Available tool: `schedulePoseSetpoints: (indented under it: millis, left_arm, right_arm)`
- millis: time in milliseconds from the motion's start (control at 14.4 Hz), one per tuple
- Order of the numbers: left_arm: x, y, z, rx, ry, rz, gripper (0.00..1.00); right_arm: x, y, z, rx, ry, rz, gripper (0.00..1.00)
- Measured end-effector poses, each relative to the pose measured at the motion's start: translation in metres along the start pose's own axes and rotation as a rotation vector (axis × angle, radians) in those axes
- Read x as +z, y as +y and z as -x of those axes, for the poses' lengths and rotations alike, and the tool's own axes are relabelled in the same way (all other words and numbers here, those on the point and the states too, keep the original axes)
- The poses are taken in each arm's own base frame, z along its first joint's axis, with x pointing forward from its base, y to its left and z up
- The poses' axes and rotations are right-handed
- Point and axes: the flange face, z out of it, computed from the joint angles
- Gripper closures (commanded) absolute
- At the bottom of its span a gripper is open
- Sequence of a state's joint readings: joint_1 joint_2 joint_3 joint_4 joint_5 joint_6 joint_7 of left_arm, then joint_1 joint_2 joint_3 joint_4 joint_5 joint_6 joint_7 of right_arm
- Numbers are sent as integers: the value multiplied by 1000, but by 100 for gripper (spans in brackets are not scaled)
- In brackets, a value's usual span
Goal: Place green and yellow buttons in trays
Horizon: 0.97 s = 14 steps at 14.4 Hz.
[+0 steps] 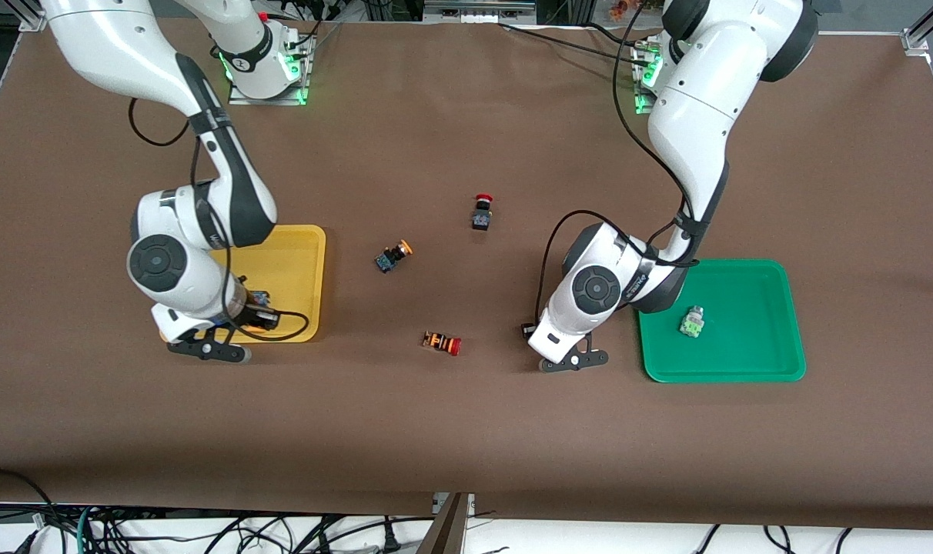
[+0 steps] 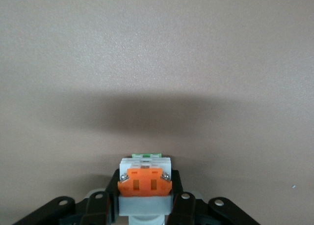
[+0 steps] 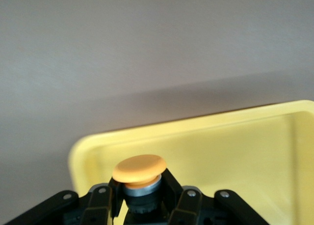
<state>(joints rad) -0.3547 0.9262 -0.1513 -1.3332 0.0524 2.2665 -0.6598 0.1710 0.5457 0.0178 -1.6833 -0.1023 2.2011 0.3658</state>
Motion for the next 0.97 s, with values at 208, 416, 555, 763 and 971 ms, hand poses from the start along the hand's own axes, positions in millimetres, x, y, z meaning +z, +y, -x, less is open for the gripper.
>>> schedulePoseSetpoints:
  millis: [208,416,555,763,971]
  left_arm:
    - [-12,-12,-8,9,-23,-35,99]
    - [-73,-53,-26,97,-115,-111,99]
    - [-119,-102,-41,194,-178,-140,98]
    - [-150,-207,-77,389,-225,-189,98]
    - [-135,-287,-96,503,-262,-168,94]
  right_arm:
    - [18,68,12,-61,6,-8,100]
    - [37,131,31,-91,38,-9,100]
    - [62,161,41,-113,65,2,100]
    - [86,169,55,-114,63,-2,100]
    - [93,166,63,-80,42,-31,89]
